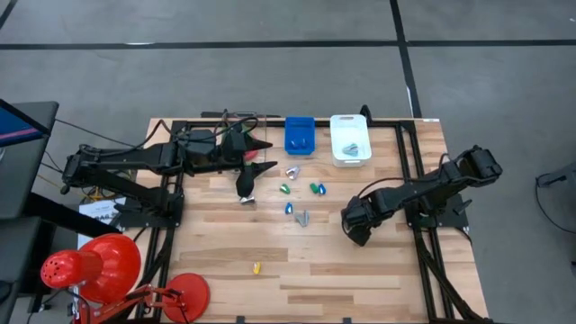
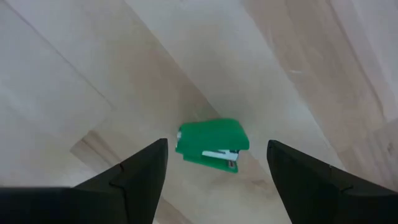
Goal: Pick and place Stapler, Stapler remover, tape
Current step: Put the bottom green stapler into the blue bin
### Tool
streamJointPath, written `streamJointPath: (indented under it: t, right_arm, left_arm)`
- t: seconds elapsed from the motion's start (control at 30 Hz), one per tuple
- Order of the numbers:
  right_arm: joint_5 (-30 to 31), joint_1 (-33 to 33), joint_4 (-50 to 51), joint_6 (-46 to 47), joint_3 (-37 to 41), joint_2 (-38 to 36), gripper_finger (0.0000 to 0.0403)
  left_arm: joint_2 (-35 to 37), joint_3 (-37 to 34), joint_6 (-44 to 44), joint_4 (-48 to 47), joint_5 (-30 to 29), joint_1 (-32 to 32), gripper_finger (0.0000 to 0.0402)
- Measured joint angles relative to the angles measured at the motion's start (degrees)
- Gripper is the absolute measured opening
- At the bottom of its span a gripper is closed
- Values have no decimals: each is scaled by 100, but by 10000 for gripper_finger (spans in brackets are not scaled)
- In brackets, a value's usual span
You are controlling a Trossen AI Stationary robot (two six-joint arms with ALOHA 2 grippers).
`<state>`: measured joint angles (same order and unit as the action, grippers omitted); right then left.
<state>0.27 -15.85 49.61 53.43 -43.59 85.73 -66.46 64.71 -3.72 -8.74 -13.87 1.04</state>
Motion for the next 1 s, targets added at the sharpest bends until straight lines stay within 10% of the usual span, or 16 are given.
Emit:
streamJointPath:
  t: [1.0]
  right_arm:
    - [-26, -47, -558, -107, 385, -6, 214]
  left_arm:
    - [0, 0, 1, 30, 0, 0, 245]
